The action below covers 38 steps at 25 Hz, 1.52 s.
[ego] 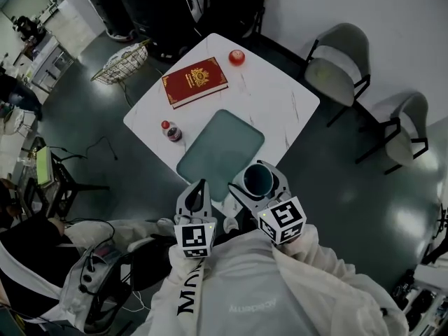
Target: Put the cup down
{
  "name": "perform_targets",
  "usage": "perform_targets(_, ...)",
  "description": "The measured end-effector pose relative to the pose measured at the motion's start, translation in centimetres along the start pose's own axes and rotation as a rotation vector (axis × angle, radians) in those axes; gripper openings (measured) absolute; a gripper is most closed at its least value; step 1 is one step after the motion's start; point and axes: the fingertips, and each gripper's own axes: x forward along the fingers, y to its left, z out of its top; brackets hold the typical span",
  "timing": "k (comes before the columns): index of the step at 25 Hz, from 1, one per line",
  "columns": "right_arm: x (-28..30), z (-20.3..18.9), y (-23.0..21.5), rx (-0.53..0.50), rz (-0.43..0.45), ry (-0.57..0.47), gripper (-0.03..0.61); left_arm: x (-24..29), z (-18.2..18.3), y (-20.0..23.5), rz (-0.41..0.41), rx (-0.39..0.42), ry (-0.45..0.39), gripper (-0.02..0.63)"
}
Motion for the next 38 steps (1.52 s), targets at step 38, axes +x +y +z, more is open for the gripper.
perform_targets(38, 13.1, 1.3, -6.9, -0.111, 0.112, 0.069, 0.408, 10.7, -1.0, 5.2, 0.106, -0.081, 0.060, 0.011)
